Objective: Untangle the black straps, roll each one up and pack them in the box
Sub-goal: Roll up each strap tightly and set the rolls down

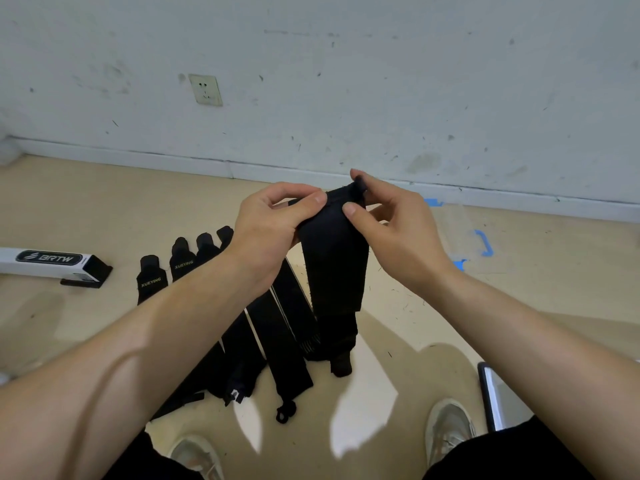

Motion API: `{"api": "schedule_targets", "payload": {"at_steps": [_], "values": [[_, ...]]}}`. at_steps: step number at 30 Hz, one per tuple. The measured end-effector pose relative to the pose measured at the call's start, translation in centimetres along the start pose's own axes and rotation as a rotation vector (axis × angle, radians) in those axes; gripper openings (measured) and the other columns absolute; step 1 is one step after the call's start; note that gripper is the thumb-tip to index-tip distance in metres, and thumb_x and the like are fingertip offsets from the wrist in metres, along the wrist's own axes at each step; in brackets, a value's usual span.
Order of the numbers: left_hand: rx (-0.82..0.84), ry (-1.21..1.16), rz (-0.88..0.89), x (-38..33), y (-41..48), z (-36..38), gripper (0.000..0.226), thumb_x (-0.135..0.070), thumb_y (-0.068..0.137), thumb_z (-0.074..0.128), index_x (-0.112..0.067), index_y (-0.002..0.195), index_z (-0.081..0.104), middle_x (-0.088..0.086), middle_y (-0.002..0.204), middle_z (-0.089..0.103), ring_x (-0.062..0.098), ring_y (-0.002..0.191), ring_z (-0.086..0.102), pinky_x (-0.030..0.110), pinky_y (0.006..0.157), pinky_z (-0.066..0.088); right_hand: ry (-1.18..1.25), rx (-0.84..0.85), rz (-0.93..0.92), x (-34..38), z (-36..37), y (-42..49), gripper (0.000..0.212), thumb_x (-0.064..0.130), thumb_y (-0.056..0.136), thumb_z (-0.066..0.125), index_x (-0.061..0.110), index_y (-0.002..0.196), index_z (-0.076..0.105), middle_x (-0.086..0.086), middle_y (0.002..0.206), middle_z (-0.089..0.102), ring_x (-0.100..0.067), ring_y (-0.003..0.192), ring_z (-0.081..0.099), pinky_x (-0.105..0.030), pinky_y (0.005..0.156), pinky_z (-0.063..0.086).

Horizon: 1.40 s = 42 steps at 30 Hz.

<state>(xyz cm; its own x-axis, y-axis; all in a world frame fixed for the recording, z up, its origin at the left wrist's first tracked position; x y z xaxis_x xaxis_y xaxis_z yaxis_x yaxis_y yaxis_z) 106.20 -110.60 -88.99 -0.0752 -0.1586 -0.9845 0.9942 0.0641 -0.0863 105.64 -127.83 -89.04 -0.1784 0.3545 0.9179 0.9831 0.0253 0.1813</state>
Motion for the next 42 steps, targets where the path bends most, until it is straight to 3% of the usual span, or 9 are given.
{"api": "schedule_targets", "payload": {"at_steps": [3,8,12,19,24,29,35,38,42], "values": [[-0.011,-0.013,-0.003,-0.1,0.1,-0.2,0.006,-0.009,0.091,0.075,-0.008,0.097,0.076,0.008,0.09,0.075,0.017,0.079,0.073,0.027,0.071,0.058,0.003,0.083,0.008,0.0,0.2,-0.1,0.051,0.019,0.099,0.057,0.029,0.148,0.051,0.018,0.122,0.066,-0.007,0.086,0.061,-0.015,0.081,0.048],[-0.046,0.012,0.012,0.2,0.2,-0.8,0.007,-0.01,0.09,0.077,-0.009,0.097,0.077,0.009,0.093,0.076,0.022,0.086,0.073,0.032,0.078,0.058,0.017,0.131,-0.004,-0.1,0.3,0.0,0.052,0.038,0.098,0.04,0.026,0.147,0.053,0.015,0.128,0.065,-0.001,0.12,0.058,-0.04,0.107,0.048],[-0.058,0.021,0.019,0.4,-0.2,-0.4,0.007,-0.01,0.088,0.079,-0.008,0.095,0.079,0.012,0.095,0.077,0.027,0.091,0.073,0.037,0.085,0.061,0.0,-0.019,-0.014,-0.4,0.6,-0.3,0.036,0.039,0.104,0.051,0.026,0.133,0.068,0.025,0.115,0.07,-0.007,0.102,0.067,-0.044,0.092,0.056],[-0.019,0.033,0.03,0.5,-0.6,0.2,0.005,-0.011,0.089,0.079,-0.011,0.094,0.08,0.009,0.091,0.078,0.026,0.09,0.074,0.036,0.085,0.061,0.11,-0.118,0.003,-0.6,0.4,0.1,0.014,0.028,0.089,0.077,0.032,0.103,0.075,-0.002,0.081,0.067,-0.019,0.073,0.061,-0.034,0.072,0.054],[0.025,0.086,0.075,0.3,-0.8,0.2,0.011,-0.01,0.09,0.076,-0.008,0.101,0.079,0.009,0.093,0.079,0.023,0.091,0.076,0.031,0.083,0.06,0.21,-0.035,0.091,-0.3,-0.1,0.5,0.017,0.02,0.085,0.081,0.022,0.095,0.068,-0.012,0.072,0.064,-0.021,0.068,0.06,-0.038,0.066,0.053],[0.044,0.24,0.184,-0.6,-0.7,0.2,0.015,-0.005,0.084,0.082,-0.007,0.098,0.079,0.01,0.089,0.08,0.017,0.081,0.077,0.023,0.074,0.061,0.205,0.095,0.135,0.0,-0.7,0.9,0.015,0.016,0.091,0.075,0.016,0.098,0.062,-0.006,0.074,0.065,-0.013,0.06,0.057,-0.021,0.053,0.046],[0.033,0.367,0.26,-0.4,-0.7,0.3,0.014,-0.011,0.084,0.083,-0.015,0.097,0.08,0.002,0.089,0.079,0.016,0.086,0.076,0.025,0.077,0.061,0.431,0.364,0.308,0.2,-1.2,1.2,0.004,0.013,0.098,0.063,0.009,0.099,0.064,-0.008,0.085,0.063,-0.022,0.078,0.057,-0.032,0.07,0.044],[0.046,0.362,0.269,-0.6,-0.6,0.2,0.019,-0.011,0.086,0.082,-0.014,0.105,0.078,-0.001,0.093,0.079,0.012,0.089,0.075,0.023,0.08,0.06,0.542,0.36,0.293,0.3,-1.2,1.0,0.004,0.009,0.098,0.061,0.012,0.099,0.062,-0.011,0.087,0.064,-0.024,0.078,0.061,-0.029,0.07,0.048],[0.122,0.366,0.233,-0.5,-0.4,0.0,0.015,-0.015,0.09,0.078,-0.015,0.105,0.077,0.001,0.099,0.078,0.018,0.099,0.073,0.04,0.094,0.06,0.563,0.299,0.226,0.0,-1.0,1.0,0.011,0.002,0.097,0.061,0.012,0.098,0.06,-0.012,0.083,0.068,-0.03,0.081,0.06,-0.033,0.071,0.048]]}}
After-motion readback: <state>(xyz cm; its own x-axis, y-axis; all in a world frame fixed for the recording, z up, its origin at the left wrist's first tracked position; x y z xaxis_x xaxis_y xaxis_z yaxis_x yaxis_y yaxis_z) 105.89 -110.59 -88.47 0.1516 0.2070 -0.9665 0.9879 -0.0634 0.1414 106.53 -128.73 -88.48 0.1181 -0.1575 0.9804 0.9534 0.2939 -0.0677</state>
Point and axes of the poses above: each hand's wrist, its own y-axis towards the middle knuckle, its own z-axis out of the palm, x = y × z, the point moved 1 cm from there along y, towards the middle knuckle
